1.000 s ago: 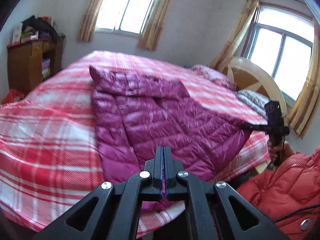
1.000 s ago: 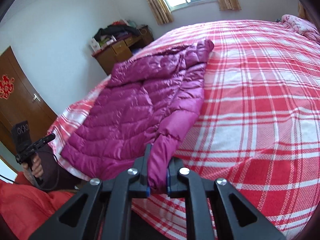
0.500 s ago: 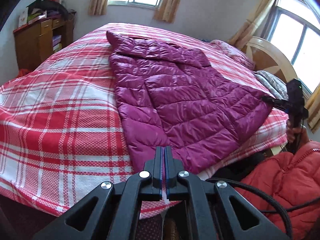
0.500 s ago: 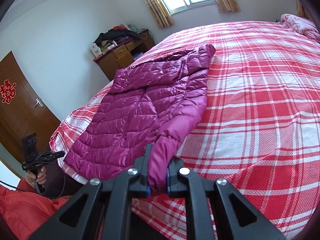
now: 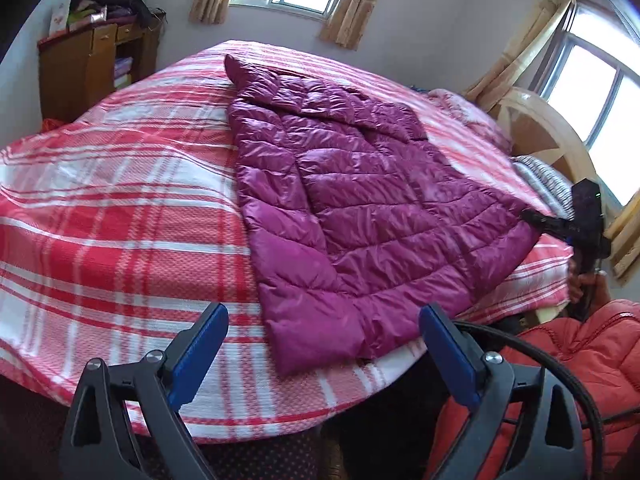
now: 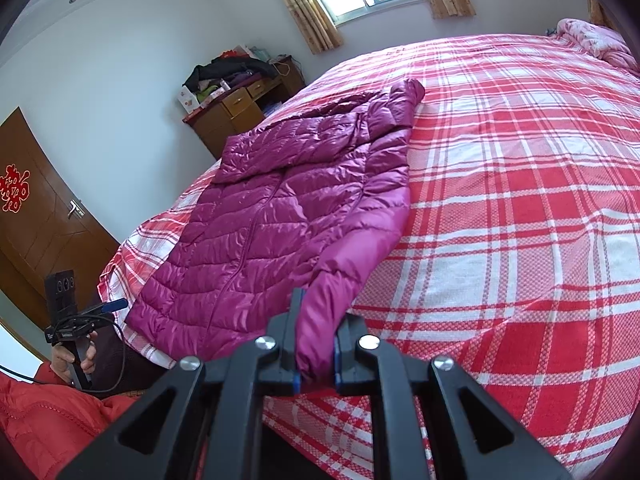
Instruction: Fold large clothes
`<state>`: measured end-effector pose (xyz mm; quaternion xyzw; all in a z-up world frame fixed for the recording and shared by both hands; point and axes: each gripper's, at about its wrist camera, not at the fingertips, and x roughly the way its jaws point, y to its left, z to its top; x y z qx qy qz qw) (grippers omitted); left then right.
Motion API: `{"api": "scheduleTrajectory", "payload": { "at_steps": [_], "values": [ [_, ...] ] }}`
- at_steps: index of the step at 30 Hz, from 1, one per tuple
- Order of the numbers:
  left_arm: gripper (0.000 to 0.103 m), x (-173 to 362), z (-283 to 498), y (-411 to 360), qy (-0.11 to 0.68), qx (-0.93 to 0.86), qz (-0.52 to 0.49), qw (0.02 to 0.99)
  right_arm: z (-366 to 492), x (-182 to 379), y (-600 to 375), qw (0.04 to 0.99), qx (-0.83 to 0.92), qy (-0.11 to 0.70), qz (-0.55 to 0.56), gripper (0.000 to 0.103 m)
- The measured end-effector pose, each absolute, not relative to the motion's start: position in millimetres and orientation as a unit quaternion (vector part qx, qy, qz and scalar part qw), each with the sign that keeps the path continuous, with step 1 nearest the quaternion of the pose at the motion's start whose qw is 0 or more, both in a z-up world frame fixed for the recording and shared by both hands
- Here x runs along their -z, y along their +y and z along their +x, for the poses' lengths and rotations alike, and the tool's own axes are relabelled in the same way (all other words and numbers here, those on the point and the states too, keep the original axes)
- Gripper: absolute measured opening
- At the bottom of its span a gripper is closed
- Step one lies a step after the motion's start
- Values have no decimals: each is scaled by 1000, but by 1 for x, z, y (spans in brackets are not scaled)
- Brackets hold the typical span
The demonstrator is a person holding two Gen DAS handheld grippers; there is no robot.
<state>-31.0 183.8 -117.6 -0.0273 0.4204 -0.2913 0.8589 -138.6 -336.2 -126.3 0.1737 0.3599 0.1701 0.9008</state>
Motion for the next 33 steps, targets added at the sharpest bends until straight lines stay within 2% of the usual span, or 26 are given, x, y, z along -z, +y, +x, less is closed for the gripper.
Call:
{"api": "scheduleTrajectory", "payload": {
  "at_steps": [5, 8, 10, 12, 13, 14, 15, 19, 21, 24, 33],
  "values": [
    [96, 125, -23, 183, 465, 271, -53, 841, -138, 127, -336, 900, -170, 361, 174, 14],
    [96, 126, -28, 174, 465, 267, -22, 844, -138, 127, -336, 901, -170, 361, 173, 14],
    [91, 125, -31, 170, 461, 270, -9, 845, -138, 127, -336, 901, -168, 362, 170, 14],
    [56, 124, -32, 168, 458, 277, -12, 845, -138, 129, -336, 901, -166, 365, 167, 14],
    [45, 125, -29, 168, 463, 273, -16, 843, -138, 130, -335, 901, -166, 366, 166, 14],
    [28, 128, -26, 168, 474, 269, -21, 838, -137, 130, -335, 900, -165, 367, 166, 14],
    [25, 132, -22, 169, 488, 264, -30, 831, -137, 130, -335, 900, -165, 368, 165, 14],
    [19, 136, -20, 174, 495, 258, -48, 828, -137, 131, -335, 901, -164, 367, 161, 14],
    [8, 135, -20, 177, 489, 253, -57, 833, -138, 131, -336, 902, -162, 364, 164, 14],
    [4, 127, -19, 187, 468, 260, -99, 839, -140, 128, -339, 903, -170, 354, 175, 14],
    [2, 64, -29, 209, 363, 318, -190, 855, -154, 90, -347, 910, -202, 298, 204, 13]
  ]
}}
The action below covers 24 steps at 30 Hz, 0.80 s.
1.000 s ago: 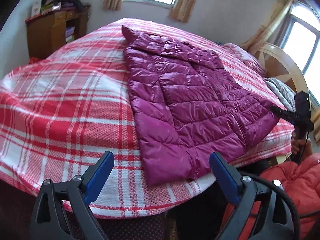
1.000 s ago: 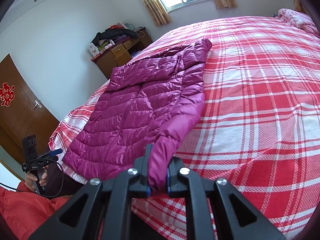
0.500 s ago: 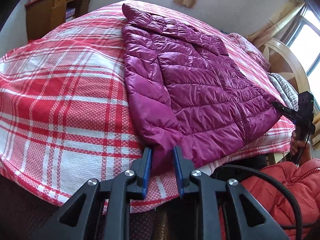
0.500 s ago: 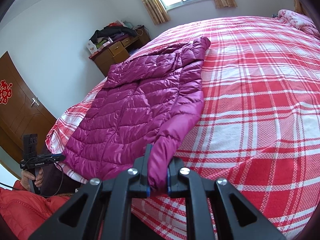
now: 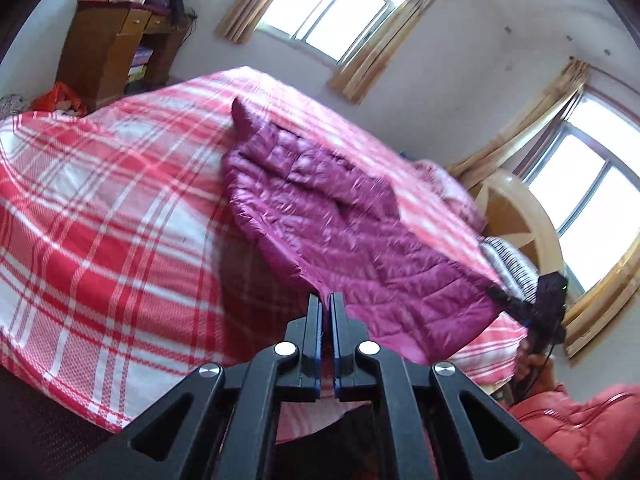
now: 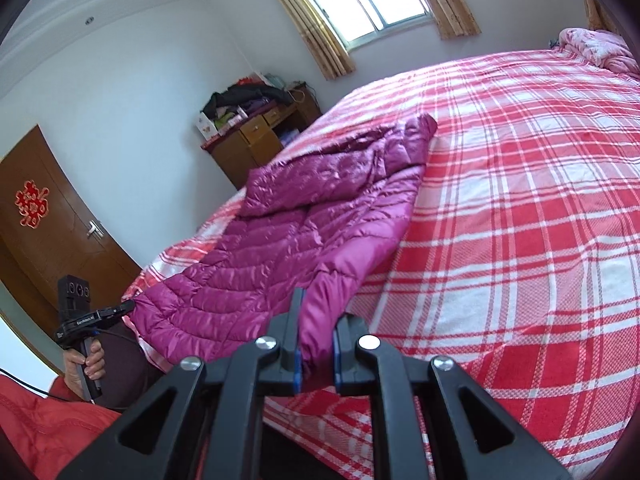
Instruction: Fold large clothes
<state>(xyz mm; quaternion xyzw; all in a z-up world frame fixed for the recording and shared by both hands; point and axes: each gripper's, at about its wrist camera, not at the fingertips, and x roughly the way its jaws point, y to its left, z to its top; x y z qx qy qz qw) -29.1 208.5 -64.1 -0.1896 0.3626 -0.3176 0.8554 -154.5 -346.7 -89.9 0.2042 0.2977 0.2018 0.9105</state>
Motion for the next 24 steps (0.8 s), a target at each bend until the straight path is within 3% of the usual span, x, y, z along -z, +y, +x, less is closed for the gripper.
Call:
{"api": "scheduleTrajectory", "payload": {
  "at_steps": [16, 20, 24],
  "values": [
    [0, -18, -41, 199, 253, 385, -194, 866, -175, 25, -363, 917, -241, 225, 226, 12],
    [1, -21, -12, 189, 265, 352, -157, 884, -146, 19, -369, 918, -228, 225, 233, 12],
    [1, 8, 2, 173, 327, 341, -115, 874, -132, 17, -368, 921, -229, 227, 218, 12]
  ]
}}
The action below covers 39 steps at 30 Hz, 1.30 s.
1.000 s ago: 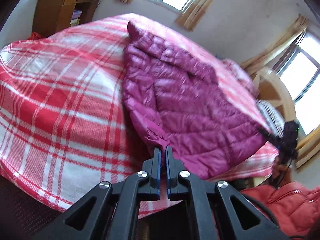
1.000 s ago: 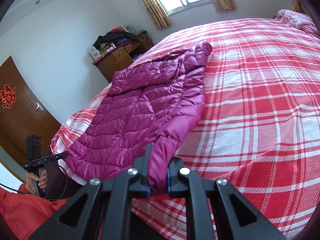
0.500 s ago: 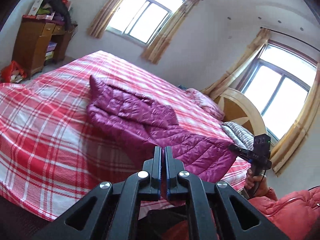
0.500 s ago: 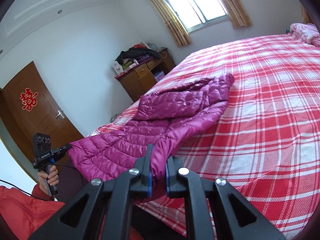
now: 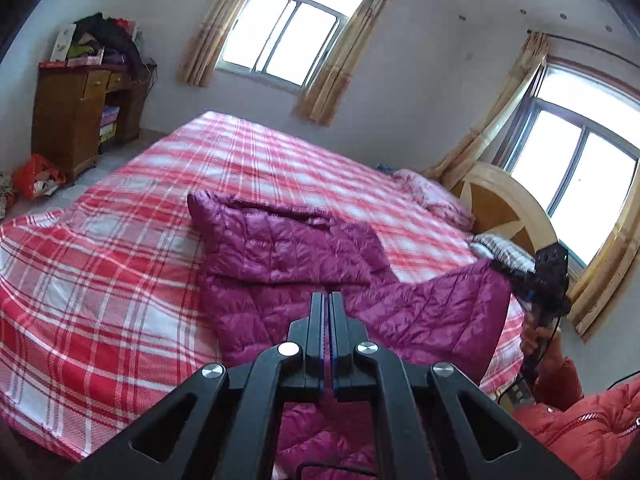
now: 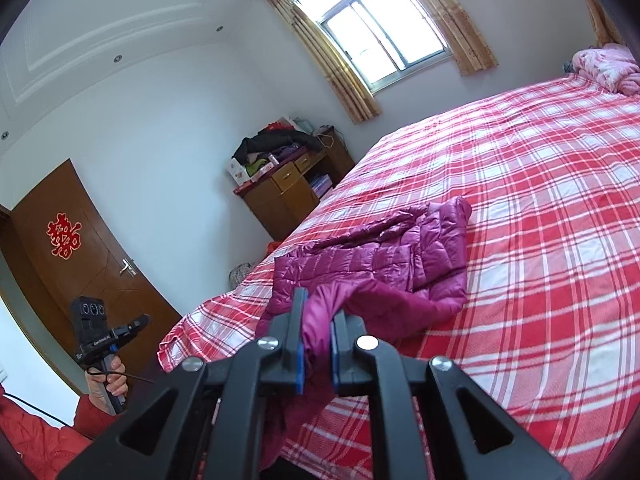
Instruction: Fold large clothes
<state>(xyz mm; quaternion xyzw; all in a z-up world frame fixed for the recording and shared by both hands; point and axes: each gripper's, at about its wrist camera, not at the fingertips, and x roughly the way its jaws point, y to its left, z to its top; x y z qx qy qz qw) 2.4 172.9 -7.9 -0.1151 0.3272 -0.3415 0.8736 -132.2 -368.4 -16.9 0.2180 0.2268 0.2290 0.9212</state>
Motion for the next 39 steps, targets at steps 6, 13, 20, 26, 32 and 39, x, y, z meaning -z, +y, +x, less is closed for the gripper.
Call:
{"api": "scheduleTrajectory", "payload": {
  "at_steps": [6, 13, 20, 26, 32, 39],
  "values": [
    [2, 67, 9, 158, 422, 328, -131, 835, -102, 15, -367, 926, -217, 233, 206, 12],
    [77, 42, 23, 162, 362, 295, -129, 875, -10, 0, -354, 934, -181, 240, 193, 12],
    [101, 26, 51, 191, 322, 243, -151, 903, 105, 41, -358, 924, -84, 307, 214, 12],
    [101, 34, 78, 196, 331, 186, -130, 916, 151, 96, -366, 897, -43, 363, 249, 18],
    [101, 39, 119, 171, 335, 205, -100, 914, 130, 83, -383, 894, -93, 330, 289, 89],
    [101, 67, 186, 153, 360, 197, -139, 901, 93, 35, -378, 936, -121, 296, 150, 90]
  ]
}}
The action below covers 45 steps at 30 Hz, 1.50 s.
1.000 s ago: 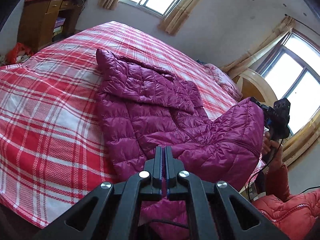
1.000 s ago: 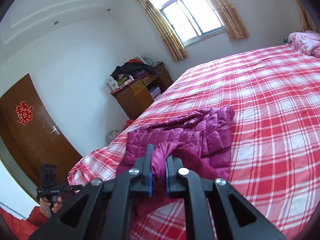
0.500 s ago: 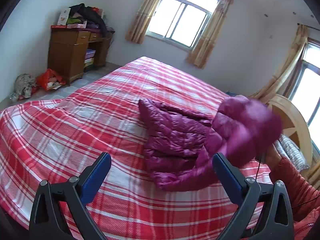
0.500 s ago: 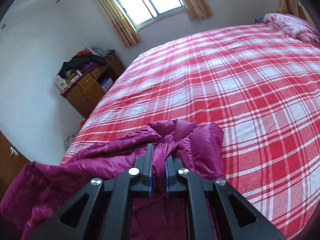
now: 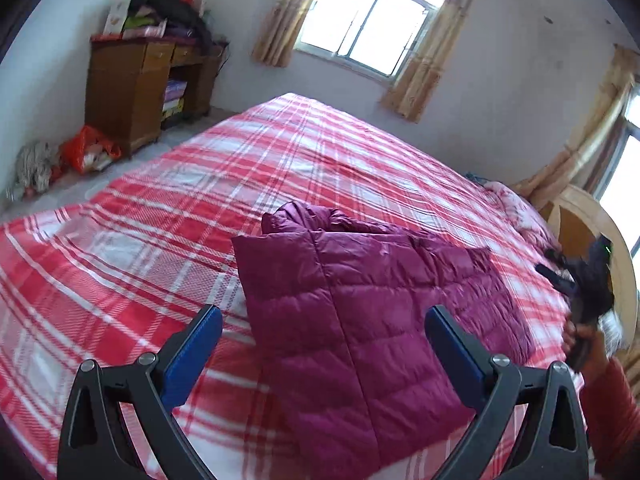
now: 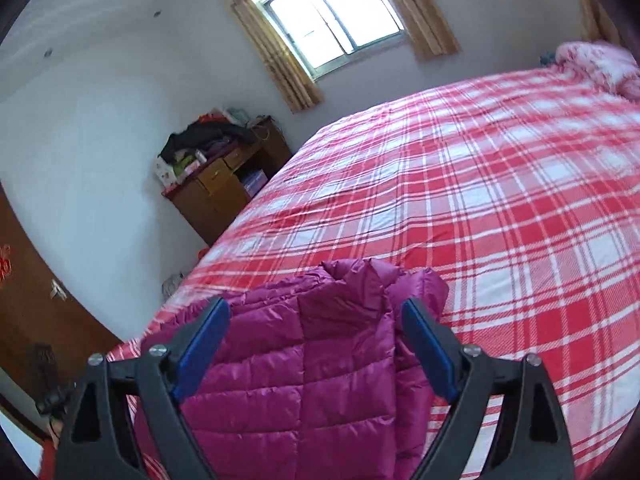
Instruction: Fold large clothes
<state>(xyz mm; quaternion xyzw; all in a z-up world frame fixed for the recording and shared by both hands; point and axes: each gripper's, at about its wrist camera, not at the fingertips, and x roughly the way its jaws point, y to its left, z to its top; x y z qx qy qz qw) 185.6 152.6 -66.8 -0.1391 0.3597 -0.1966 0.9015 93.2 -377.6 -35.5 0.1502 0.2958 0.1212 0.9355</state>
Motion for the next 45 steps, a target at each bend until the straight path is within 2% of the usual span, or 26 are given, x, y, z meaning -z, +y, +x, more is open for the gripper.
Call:
{"api": "scheduleTrajectory", "payload": {
  "at_steps": [4, 10, 12, 13, 14, 15, 16, 17, 18, 21, 27, 33, 37, 42, 45],
  "values": [
    [101, 86, 208, 146, 371, 180, -181, 893, 120, 47, -349, 934, -103, 341, 18, 90],
    [101, 107, 230, 145, 399, 194, -233, 865, 193, 91, -331, 903, -118, 414, -4, 88],
    [101, 115, 237, 146, 410, 205, -257, 851, 209, 107, -325, 893, -106, 436, -20, 72],
    [101, 118, 240, 145, 416, 207, -260, 846, 211, 112, -322, 891, -104, 441, -26, 50],
    [101, 120, 242, 145, 416, 205, -262, 846, 210, 115, -321, 891, -101, 441, -32, 24],
    [89, 121, 242, 146, 408, 200, -265, 851, 206, 116, -319, 896, -98, 432, -35, 16],
    [73, 120, 239, 148, 395, 199, -269, 856, 200, 113, -319, 901, -96, 421, -36, 13],
    [36, 118, 237, 149, 390, 195, -269, 859, 191, 108, -318, 909, -90, 405, -40, 11],
    [20, 117, 234, 152, 388, 187, -270, 861, 182, 103, -316, 916, -84, 391, -43, 11],
    [11, 107, 215, 154, 350, 183, -269, 879, 145, 82, -317, 937, -75, 339, -34, 11],
    [10, 62, 180, 129, 282, 209, -192, 917, 87, 34, -324, 967, -52, 248, 1, 11],
    [10, 21, 245, 99, 271, 192, -145, 932, 127, -3, -347, 977, -5, 211, 38, 11],
    [10, 34, 308, 75, 292, 147, -121, 937, 184, 25, -359, 967, 47, 248, 26, 11],
    [10, 94, 355, 43, 353, 84, -56, 930, 238, 102, -365, 938, 99, 330, 25, 11],
    [10, 124, 366, 40, 381, 75, -59, 920, 241, 126, -372, 932, 103, 346, 37, 17]
  ]
}}
